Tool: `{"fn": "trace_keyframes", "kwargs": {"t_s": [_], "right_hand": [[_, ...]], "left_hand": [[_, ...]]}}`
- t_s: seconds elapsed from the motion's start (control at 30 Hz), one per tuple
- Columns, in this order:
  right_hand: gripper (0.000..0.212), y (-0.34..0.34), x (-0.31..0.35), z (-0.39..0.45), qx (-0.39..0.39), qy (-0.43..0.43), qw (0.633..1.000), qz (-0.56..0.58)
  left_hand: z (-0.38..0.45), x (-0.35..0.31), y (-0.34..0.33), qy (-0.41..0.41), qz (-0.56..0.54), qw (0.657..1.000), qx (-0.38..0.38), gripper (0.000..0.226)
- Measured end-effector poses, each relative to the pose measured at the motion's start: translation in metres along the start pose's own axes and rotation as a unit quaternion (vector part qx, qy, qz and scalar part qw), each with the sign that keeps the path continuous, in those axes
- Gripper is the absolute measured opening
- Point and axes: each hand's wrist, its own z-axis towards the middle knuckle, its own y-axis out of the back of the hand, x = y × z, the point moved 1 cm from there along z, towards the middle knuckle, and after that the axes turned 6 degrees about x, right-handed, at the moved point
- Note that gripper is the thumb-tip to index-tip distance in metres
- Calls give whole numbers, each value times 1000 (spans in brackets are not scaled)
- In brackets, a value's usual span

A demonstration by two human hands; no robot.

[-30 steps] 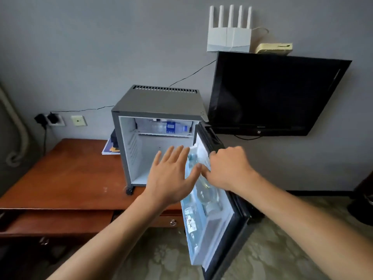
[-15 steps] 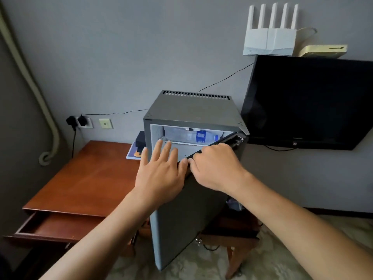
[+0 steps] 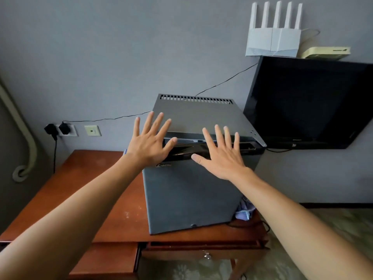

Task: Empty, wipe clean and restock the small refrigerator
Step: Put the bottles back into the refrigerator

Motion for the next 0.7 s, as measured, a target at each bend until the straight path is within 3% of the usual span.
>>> {"fn": "trace_keyframes", "kwargs": {"t_s": [0.3, 0.37, 0.43, 0.47, 0.5, 0.6, 0.63, 0.7], "right_hand": [[97, -10, 9, 29, -24, -68, 997, 16], [97, -7, 8, 30, -13, -64, 997, 31], [92, -1, 4, 27, 3, -39, 995, 90], [87, 3, 0, 25, -1, -32, 990, 136], [82, 7, -7, 22, -29, -42, 982, 184], [67, 18, -60, 17, -205, -213, 903, 310], [70, 18, -82, 16, -196, -269, 881, 337], [81, 10, -116, 14, -100, -310, 866, 379]], "left_hand": [[51, 21, -15, -27, -26, 999, 3, 79], [55, 25, -20, -14, -66, 998, 6, 79], [54, 27, -16, 20, -184, 983, 4, 78], [52, 28, -11, 46, -287, 957, 6, 73], [49, 27, -6, 77, -408, 910, 14, 64], [40, 28, -8, 148, -646, 747, 54, 31], [35, 28, -10, 161, -689, 703, 75, 33], [32, 30, -14, 180, -732, 649, 106, 51]]}}
